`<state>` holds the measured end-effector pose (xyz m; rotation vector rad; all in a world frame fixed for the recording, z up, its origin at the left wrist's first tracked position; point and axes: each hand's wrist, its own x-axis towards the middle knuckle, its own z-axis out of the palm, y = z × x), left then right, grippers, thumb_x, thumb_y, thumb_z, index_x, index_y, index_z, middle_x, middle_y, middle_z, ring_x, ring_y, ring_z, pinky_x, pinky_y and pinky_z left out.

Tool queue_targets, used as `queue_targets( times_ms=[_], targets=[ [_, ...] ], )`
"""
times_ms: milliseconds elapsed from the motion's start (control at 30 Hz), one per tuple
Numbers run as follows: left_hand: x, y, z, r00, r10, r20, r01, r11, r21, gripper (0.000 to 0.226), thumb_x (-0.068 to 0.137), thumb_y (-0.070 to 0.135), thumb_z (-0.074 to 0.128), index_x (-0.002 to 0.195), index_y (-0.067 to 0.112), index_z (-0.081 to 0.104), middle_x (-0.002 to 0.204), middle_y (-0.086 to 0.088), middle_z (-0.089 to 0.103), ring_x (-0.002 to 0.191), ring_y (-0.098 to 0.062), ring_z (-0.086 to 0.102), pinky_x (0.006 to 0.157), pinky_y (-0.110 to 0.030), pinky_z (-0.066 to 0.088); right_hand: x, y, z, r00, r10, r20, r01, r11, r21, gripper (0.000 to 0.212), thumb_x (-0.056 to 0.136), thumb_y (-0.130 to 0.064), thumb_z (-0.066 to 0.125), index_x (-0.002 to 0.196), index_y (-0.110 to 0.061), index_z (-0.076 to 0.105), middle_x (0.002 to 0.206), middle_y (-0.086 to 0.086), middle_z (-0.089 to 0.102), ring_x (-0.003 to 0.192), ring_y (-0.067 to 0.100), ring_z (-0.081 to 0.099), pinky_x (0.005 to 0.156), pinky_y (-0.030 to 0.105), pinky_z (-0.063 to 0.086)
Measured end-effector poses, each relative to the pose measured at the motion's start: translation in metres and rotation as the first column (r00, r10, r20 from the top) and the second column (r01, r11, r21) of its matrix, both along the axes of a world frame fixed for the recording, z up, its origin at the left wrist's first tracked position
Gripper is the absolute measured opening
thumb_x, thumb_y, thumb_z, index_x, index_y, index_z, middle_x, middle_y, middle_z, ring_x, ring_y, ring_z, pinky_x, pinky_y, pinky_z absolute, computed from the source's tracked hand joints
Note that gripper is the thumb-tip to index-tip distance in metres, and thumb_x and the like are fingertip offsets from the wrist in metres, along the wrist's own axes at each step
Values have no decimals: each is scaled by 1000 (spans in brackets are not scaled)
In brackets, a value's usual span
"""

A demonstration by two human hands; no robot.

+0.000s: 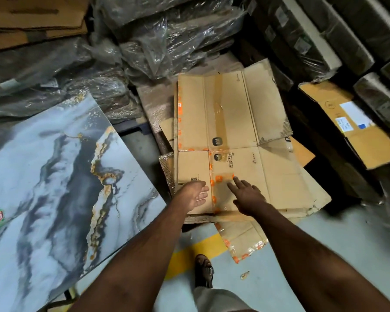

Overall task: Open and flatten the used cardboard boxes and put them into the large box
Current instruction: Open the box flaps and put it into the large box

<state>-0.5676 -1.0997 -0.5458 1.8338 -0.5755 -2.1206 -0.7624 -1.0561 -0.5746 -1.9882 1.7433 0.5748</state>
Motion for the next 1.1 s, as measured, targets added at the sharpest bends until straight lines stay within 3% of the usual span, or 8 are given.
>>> queue_targets(
  times_ms=[133, 233, 400, 600, 733, 867, 933, 1100],
  targets=[
    [18, 3, 25, 1000, -24, 15, 26, 978, -205, 19, 105, 23, 46, 118, 18, 58, 128, -5, 64, 121, -21, 57, 100, -36, 44, 27, -13, 22, 989, 61, 133, -39, 986, -160, 67, 99, -25, 53, 157, -21, 18, 166, 7, 9, 149, 30, 20, 116, 46, 30],
    [59, 15, 45, 1000, 19, -24, -25, 949, -313, 19, 104, 21, 47, 120, 16, 57, 124, -5, 64, 122, -23, 57, 103, -38, 42, 64, -21, 37, 947, 148, 285, -57, 951, -305, 58, 96, -20, 56, 150, -16, 37, 160, 11, 30, 142, 33, 35, 111, 45, 38],
    [172, 68, 66, 969, 244, -23, -232, 881, -412, 18, 101, 19, 54, 118, 16, 60, 116, -5, 70, 105, -19, 66, 91, -33, 48, 163, -19, 55, 772, 424, 473, -157, 849, -505, 44, 81, -7, 67, 125, -5, 64, 127, 20, 63, 109, 40, 62, 89, 45, 54],
    [311, 187, 74, 811, 563, 159, -459, 781, -424, 12, 100, 16, 53, 98, 21, 64, 92, 1, 72, 79, -13, 64, 68, -23, 45, 310, 29, 68, 545, 637, 545, -396, 769, -501, 40, 80, -9, 61, 120, -2, 66, 119, 23, 66, 100, 44, 64, 78, 47, 58],
    [389, 297, 71, 725, 633, 271, -518, 761, -391, 14, 98, 20, 55, 96, 19, 68, 65, 13, 65, 55, -3, 55, 49, -18, 38, 398, 91, 72, 452, 730, 513, -546, 681, -487, 43, 76, -3, 74, 119, -6, 67, 117, 20, 67, 96, 42, 66, 74, 44, 57],
    [445, 418, 72, 645, 687, 335, -593, 726, -348, 15, 99, 16, 48, 89, 20, 58, 82, -1, 58, 62, -11, 48, 48, -20, 33, 492, 180, 80, 362, 789, 496, -672, 590, -448, 45, 90, -10, 62, 135, -12, 59, 138, 14, 56, 116, 38, 58, 92, 43, 50],
    [474, 484, 66, 604, 721, 340, -648, 692, -318, 12, 102, 22, 45, 98, 24, 56, 86, 3, 59, 62, -8, 48, 50, -19, 33, 536, 233, 79, 297, 821, 488, -731, 524, -437, 45, 90, -10, 61, 135, -11, 58, 138, 15, 56, 116, 38, 59, 93, 43, 50],
    [544, 642, 43, 396, 881, 261, -854, 457, -248, 15, 103, 30, 45, 101, 22, 57, 95, 5, 65, 74, -10, 55, 65, -22, 41, 628, 356, 71, 141, 887, 439, -876, 319, -362, 47, 90, -11, 63, 136, -9, 57, 137, 16, 57, 125, 35, 55, 101, 41, 47]
  ],
)
